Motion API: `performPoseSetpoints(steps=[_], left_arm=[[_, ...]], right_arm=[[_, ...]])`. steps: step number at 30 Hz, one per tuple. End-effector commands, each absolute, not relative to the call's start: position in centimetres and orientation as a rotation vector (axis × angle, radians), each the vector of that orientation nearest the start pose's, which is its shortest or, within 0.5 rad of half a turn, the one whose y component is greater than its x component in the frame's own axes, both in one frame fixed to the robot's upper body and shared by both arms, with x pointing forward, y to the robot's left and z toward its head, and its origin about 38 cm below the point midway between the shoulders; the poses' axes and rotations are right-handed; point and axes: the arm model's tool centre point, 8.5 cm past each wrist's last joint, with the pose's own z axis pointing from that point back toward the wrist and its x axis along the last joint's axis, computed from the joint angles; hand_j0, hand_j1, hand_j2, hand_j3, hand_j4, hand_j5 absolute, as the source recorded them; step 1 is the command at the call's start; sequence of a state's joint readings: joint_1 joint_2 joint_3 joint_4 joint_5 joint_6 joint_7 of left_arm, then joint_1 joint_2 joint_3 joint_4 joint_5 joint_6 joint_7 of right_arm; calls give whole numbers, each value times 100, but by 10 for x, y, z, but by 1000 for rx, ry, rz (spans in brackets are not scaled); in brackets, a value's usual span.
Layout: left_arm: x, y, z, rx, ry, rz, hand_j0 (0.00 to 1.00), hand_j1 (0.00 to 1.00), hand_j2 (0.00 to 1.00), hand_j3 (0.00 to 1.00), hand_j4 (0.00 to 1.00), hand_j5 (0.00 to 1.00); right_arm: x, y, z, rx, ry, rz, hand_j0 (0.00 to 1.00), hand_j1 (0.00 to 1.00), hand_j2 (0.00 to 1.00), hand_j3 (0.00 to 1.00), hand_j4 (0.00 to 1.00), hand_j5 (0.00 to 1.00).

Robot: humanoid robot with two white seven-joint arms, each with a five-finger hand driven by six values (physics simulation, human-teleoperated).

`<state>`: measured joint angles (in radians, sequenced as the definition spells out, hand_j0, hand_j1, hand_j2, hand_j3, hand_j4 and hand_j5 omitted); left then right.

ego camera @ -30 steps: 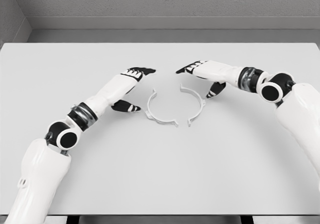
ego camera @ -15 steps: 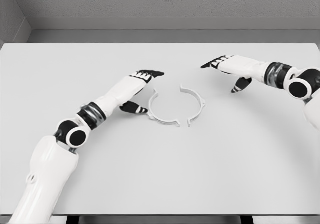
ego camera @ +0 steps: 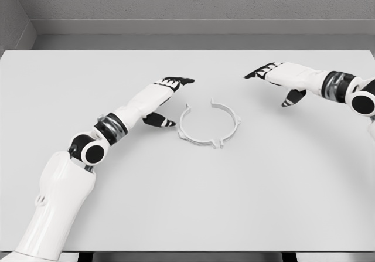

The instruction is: Assemble PVC drainage pipe clamps

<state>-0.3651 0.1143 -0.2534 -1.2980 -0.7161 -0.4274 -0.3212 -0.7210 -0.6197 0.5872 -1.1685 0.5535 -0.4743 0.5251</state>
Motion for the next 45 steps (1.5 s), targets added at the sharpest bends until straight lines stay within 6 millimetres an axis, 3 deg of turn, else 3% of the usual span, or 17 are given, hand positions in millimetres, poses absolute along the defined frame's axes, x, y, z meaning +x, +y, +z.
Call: performPoseSetpoints(steps=[1,14,29,38,45], left_arm=[[443,154,109,282,-1715,-1391,100,100,100,100,100,100],[439,135,105,241,-1719,-1410,100,100,100,100,100,100],[451,118,113,221,-1735,-1419,100,100,100,100,100,100],[453,144,122,269,-1754,-1382,100,100,100,100,100,100],[424,146,127,280,-1806,-1401,100,100,100,100,100,100]], right_arm=[[493,-307,185,-514,-1250,1907,100,100,100,100,100,100],[492,-307,184,-511,-1246,1906,100,100,100,100,100,100],[493,-307,184,-513,-1246,1905,100,100,100,100,100,100],[493,-307,184,-514,-1246,1904,100,100,100,100,100,100],[493,-308,186,-518,-1247,1904,100,100,100,100,100,100]])
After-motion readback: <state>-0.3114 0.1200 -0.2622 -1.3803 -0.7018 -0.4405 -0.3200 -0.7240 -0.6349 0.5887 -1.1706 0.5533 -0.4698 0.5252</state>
